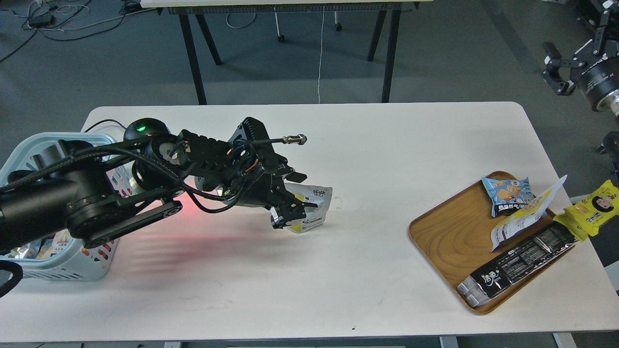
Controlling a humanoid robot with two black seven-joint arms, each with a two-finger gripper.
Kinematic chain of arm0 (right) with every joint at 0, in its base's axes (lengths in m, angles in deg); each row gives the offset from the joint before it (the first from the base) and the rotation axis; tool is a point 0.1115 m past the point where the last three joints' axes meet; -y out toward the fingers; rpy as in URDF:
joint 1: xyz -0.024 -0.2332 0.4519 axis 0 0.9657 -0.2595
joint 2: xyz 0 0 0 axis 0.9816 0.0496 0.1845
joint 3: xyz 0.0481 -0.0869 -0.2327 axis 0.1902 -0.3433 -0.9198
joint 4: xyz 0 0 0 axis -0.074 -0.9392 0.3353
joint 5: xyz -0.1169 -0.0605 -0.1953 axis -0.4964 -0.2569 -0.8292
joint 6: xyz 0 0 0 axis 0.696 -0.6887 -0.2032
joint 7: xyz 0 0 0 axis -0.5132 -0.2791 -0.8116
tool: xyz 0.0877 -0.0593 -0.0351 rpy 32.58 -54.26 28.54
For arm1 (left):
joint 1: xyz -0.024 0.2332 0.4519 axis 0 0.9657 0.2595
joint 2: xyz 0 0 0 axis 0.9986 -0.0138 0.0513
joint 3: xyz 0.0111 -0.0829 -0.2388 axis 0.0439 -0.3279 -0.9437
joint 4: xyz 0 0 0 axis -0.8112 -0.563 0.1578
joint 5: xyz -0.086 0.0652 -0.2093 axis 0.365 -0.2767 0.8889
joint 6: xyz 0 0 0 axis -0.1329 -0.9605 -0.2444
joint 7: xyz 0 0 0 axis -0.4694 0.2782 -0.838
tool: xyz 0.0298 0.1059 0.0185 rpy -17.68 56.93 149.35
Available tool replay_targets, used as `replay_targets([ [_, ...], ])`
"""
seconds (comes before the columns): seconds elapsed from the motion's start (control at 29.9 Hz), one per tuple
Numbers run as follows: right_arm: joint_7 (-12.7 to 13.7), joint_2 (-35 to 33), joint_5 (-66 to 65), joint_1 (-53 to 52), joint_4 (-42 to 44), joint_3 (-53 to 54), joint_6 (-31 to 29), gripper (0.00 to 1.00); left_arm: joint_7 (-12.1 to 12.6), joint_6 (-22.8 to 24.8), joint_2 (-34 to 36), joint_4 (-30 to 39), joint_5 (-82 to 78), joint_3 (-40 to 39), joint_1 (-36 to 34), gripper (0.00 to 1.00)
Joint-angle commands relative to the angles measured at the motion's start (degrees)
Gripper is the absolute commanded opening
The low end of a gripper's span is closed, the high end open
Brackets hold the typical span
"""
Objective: Scan snack and place in basket
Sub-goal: 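Reach the left gripper to the yellow bag on the table, then grasp the yellow bag with the left gripper and lift it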
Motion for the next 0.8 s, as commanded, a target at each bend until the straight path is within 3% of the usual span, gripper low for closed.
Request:
replay_targets([
  [0.0,0.0,-0.1,0.0,0.0,0.0,0.0,0.0,0.99,0.0,0.0,0.1,-0.5,0.0,0.1,0.0,0.21],
  [0.17,0.0,-0.2,0.0,-0.3,0.0,0.0,0.0,0.99,0.1,0.0,0.6,-0.4,0.0,0.0,0.0,0.01],
  [0.4,0.0,-0.3,0.0,-0.4,0.0,-0.1,0.0,0.99,-0.1,0.0,2.8,1.2,0.0,-1.0,-0.1,0.00],
  [0.63,0.0,-0.5,0.0,-0.5,0.0,0.9,0.0,0.99,-0.4,0.0,10.2,5.4,0.0,-3.5,0.3,0.00],
  [0.77,0.0,-0.6,0.0,-0.5,0.0,2.1,0.0,0.99,-4.2,0.0,17.5,7.4,0.0,-4.5,1.5,0.00],
])
